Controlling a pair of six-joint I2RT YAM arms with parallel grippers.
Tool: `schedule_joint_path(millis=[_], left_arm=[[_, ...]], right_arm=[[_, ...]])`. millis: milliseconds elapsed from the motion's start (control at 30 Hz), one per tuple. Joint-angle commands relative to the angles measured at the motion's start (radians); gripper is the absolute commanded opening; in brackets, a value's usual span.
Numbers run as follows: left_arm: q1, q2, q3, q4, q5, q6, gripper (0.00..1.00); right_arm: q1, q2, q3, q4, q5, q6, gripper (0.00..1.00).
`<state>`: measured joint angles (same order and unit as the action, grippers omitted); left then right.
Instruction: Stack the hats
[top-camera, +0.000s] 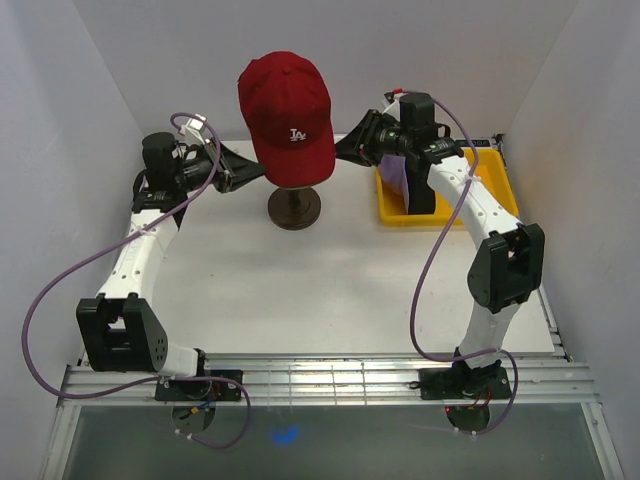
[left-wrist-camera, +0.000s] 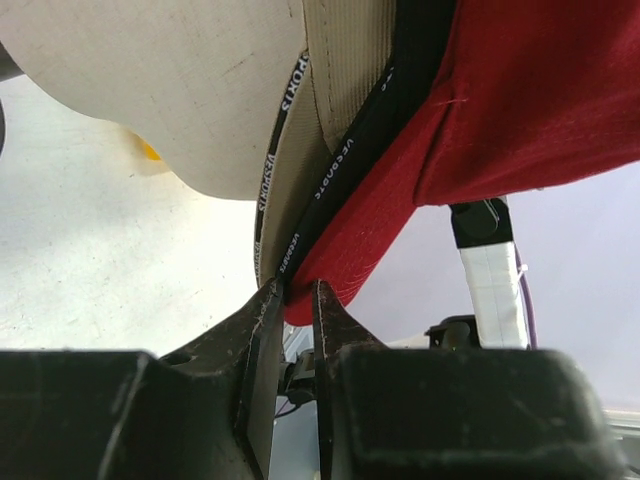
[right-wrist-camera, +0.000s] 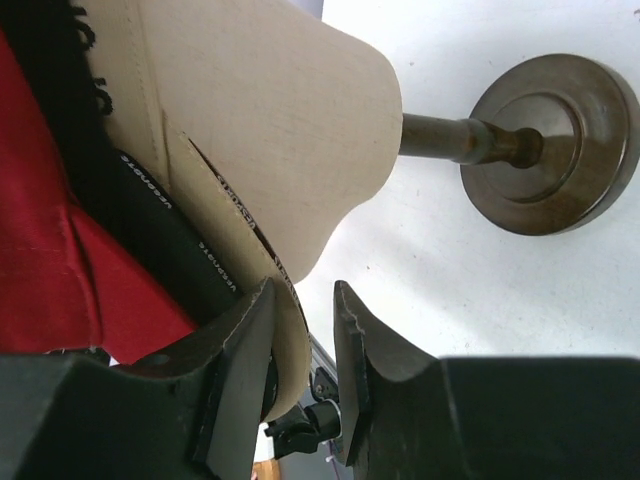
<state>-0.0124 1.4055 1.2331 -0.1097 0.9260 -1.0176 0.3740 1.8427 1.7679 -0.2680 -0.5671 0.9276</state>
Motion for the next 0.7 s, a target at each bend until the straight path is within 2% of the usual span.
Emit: schedule_joint_path(millis=[0,333,667], left_arm=[[-0.003,-0.003,0.048,-0.007,-0.007,0.025,0.27],[0.011,-0.008,0.084,-0.099,-0.026,0.085,0.28],[0.061,-0.008,0.128,-0.246,-0.046,0.169,0.32]], right_arm=[[0.036,-0.063,-0.051,0.047,-0.005,-0.010,0.35],[0.026,-0.122,-0.087,0.043,0.030,-0.018,0.35],[-0.012,-0.164,-0.096,-0.004,0.068,-0.036,0.42]])
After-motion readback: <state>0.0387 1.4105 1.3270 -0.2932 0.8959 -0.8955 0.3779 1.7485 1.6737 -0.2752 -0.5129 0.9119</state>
